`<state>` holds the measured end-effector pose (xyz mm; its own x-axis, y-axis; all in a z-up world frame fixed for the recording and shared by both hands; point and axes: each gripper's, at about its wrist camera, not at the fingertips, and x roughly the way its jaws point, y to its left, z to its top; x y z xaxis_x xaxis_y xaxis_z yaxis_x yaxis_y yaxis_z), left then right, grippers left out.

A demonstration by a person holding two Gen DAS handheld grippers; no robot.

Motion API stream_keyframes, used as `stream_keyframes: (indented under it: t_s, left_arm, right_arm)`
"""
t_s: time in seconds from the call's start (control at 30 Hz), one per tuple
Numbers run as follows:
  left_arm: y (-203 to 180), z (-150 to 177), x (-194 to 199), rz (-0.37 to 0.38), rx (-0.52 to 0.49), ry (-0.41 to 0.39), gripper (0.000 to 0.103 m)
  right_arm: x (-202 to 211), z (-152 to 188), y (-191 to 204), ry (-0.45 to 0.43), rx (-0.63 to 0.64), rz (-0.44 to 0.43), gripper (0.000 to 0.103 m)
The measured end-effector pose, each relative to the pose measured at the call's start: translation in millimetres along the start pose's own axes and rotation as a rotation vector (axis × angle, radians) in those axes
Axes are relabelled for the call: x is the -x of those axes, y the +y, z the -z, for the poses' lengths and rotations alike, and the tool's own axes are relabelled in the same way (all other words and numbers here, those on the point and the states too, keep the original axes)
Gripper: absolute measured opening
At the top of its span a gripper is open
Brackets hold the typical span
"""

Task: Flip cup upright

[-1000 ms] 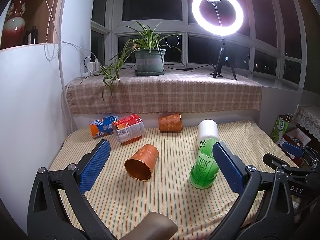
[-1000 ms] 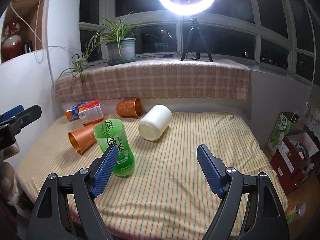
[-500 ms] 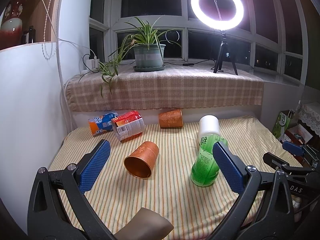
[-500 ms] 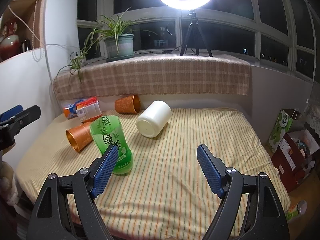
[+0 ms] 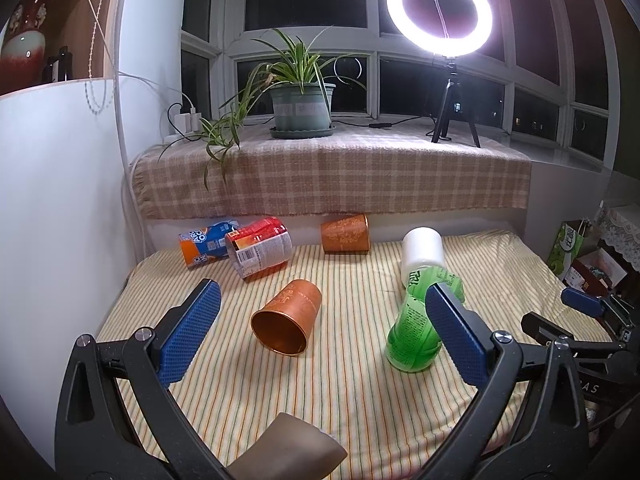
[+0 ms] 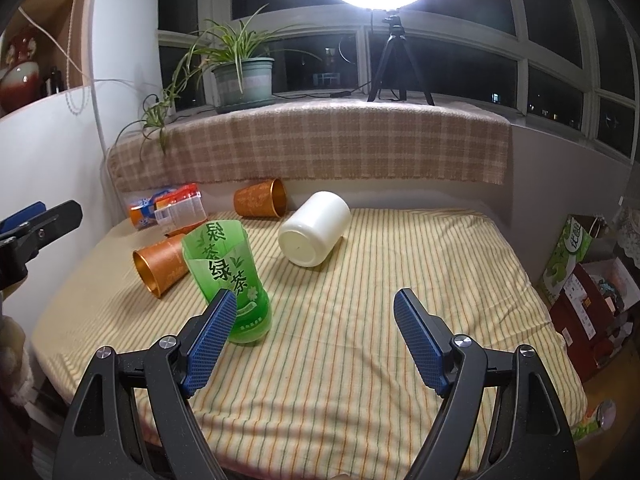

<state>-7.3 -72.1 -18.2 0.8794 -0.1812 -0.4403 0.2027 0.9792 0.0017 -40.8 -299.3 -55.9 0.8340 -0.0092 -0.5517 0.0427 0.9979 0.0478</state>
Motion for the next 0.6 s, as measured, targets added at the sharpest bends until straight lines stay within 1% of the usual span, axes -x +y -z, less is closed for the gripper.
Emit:
stream_keyframes:
  t_s: [0.4, 0.6]
  left_arm:
    - [6, 1, -4, -0.019, 0.011, 0.005, 0.103]
    - [10, 2, -3, -0.038, 0.011, -0.018, 0.103]
  right_arm:
    - [-8, 4, 7, 0.029, 0.021, -0.014, 0.081]
    - [-16, 7, 10, 0.051, 0.031, -0.019, 0.081]
